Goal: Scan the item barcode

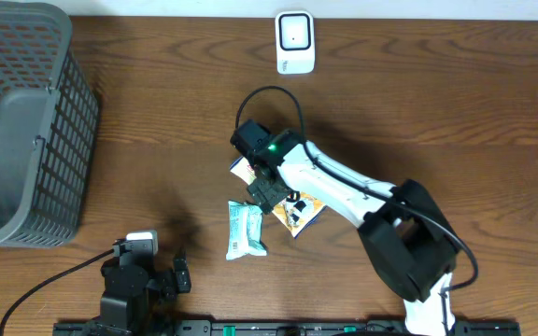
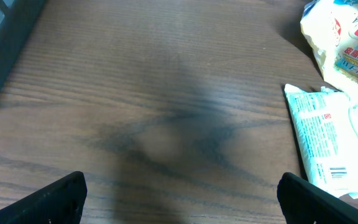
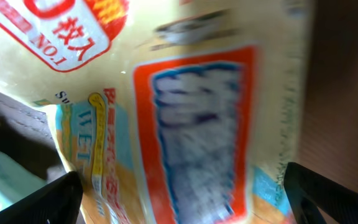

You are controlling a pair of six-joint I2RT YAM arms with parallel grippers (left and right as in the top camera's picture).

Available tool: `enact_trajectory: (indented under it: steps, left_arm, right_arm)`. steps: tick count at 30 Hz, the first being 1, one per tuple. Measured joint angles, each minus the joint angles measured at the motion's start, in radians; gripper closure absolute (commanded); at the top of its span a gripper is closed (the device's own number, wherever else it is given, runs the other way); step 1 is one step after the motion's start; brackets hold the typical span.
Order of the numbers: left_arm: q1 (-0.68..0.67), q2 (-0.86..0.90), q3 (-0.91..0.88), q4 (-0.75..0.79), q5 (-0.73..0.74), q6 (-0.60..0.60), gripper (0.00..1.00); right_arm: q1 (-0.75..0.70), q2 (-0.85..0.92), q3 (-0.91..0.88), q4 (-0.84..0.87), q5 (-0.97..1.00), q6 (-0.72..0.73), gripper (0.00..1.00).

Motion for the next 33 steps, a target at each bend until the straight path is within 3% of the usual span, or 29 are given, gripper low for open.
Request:
enact_trajectory:
  steps: [5,11,17,27,33]
  left_arm:
    - [0.000,0.000,0.000,0.000,0.000,0.000,0.02]
    - [0.000,0.000,0.000,0.000,0.000,0.000,0.02]
    - [0.000,0.000,0.000,0.000,0.000,0.000,0.02]
    - [0.000,0.000,0.000,0.000,0.000,0.000,0.02]
    - [0.000,0.000,0.000,0.000,0.000,0.000,0.02]
  right_arm:
    - [0.016,0.068,0.026,-0.012,-0.034,-0.016,0.67]
    - [0.029,0.074,0.064,-0.070,0.019,0.051,0.99]
    - [-0.001,0.084,0.166,-0.212,-0.101,0.087,0.98]
    - [-0.175,-0.021,0.343,-0.409,-0.715,0.126,0.99]
    - [-0.277,-0.046,0.352,-0.589,-0.978,0.354,0.99]
